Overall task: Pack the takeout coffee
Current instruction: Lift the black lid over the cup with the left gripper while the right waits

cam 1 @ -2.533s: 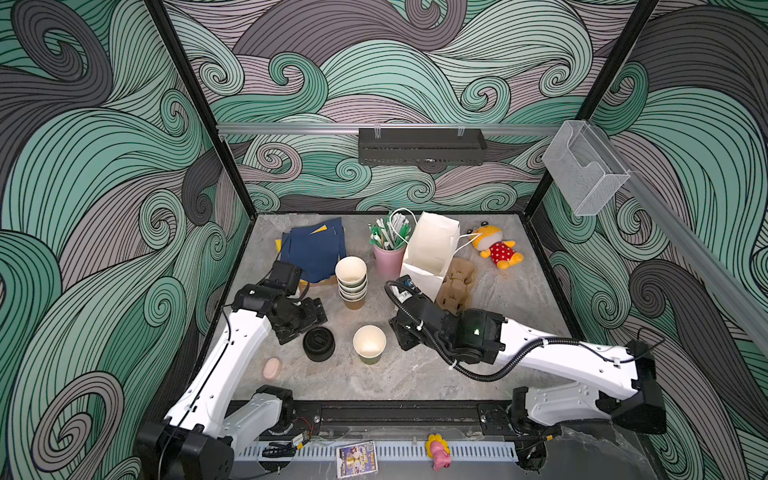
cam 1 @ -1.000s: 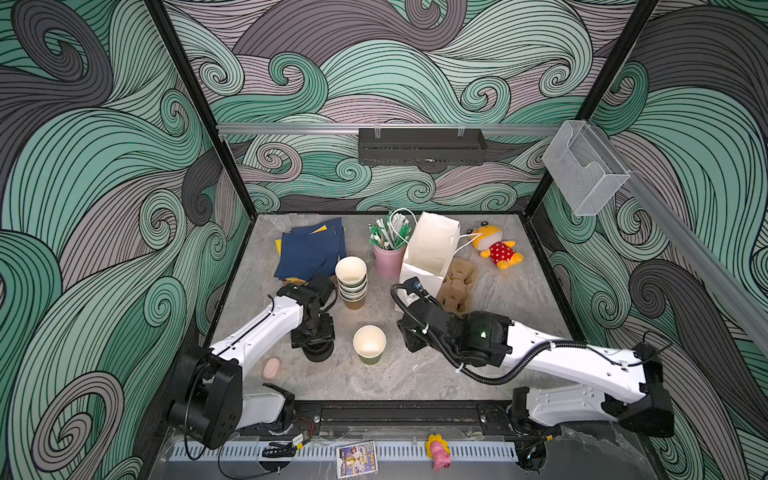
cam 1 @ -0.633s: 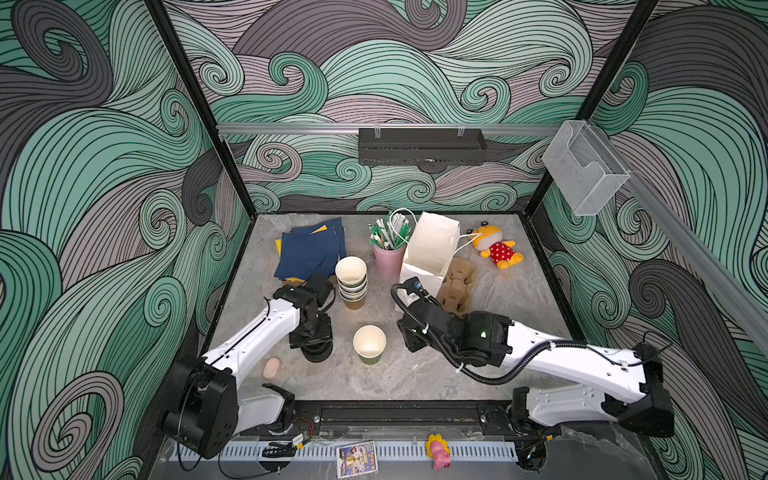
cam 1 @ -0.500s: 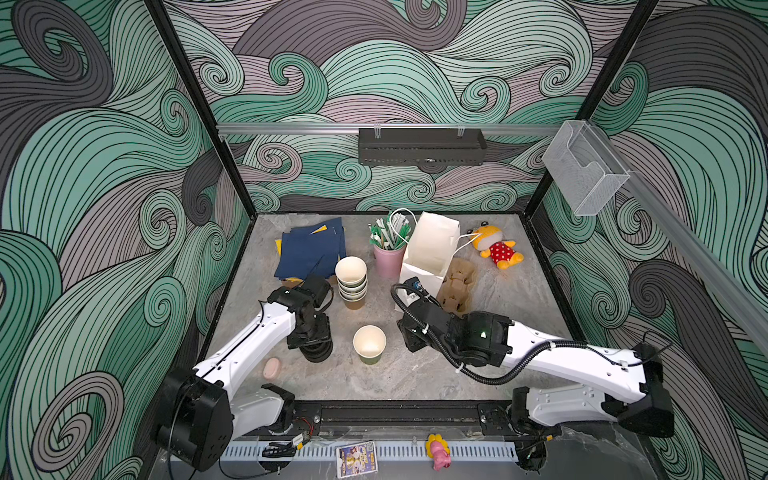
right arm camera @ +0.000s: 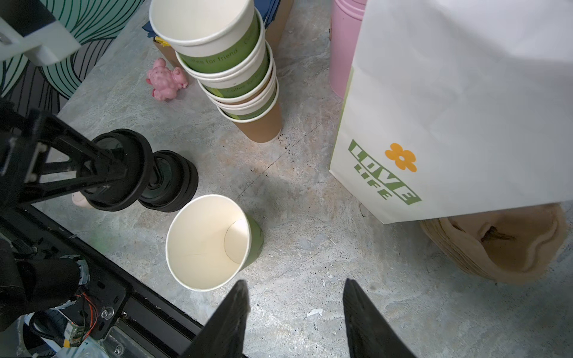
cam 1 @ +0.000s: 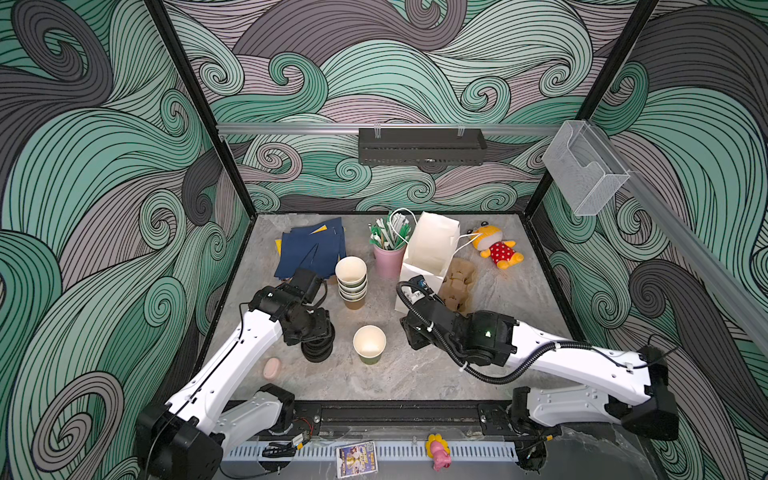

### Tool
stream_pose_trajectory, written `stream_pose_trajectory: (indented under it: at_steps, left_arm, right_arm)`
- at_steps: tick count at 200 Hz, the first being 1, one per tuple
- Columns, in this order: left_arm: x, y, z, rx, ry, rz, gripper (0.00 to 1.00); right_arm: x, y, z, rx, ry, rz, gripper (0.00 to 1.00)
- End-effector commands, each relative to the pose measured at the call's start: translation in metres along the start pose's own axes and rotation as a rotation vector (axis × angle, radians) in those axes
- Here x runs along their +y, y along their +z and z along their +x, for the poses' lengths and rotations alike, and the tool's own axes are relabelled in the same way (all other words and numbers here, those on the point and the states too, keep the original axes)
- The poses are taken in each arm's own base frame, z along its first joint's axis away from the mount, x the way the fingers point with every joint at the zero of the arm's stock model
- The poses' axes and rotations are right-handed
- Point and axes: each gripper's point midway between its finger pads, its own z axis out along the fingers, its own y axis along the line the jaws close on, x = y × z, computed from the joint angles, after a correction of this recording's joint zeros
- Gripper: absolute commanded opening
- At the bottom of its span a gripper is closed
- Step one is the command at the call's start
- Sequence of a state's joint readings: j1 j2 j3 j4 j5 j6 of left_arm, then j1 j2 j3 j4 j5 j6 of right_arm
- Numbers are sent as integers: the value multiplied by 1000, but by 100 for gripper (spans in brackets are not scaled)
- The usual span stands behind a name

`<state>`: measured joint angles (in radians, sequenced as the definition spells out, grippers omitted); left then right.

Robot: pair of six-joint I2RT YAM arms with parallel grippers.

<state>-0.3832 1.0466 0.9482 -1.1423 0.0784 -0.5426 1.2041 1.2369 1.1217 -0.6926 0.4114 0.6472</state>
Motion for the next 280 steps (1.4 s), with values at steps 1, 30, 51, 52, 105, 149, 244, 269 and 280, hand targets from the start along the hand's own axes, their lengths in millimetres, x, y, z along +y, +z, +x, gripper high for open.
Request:
stream_pose_trajectory:
  at_steps: [1,30,51,52,105,149,244,269,280]
  left_arm:
    - [-22,-22,13,28,89,125,68]
    - [-45,-39,20,5,185,239,67]
    - [-65,-47,24,-8,287,289,67]
    - [-66,-47,24,-8,294,290,67]
    - [-105,-34,27,-12,562,209,67]
    - [-128,-15,25,3,675,164,67]
    - [-130,9,26,54,751,42,68]
    - [-130,11,27,60,752,45,69]
    - [-131,12,29,66,754,50,69]
  right_arm:
    - [-8,-5,-4,-28,47,8,52]
    - [-17,-10,-2,-36,61,22,51]
    - [-24,-14,-2,-44,70,36,51]
    - [-24,-14,-1,-44,71,37,52]
    - [-38,-25,-1,-69,92,61,51]
    - [-51,-33,2,-75,102,92,51]
    - [-59,-38,5,-85,112,103,51]
    - [-59,-38,6,-85,113,103,51]
    - [-59,-38,6,-84,114,103,51]
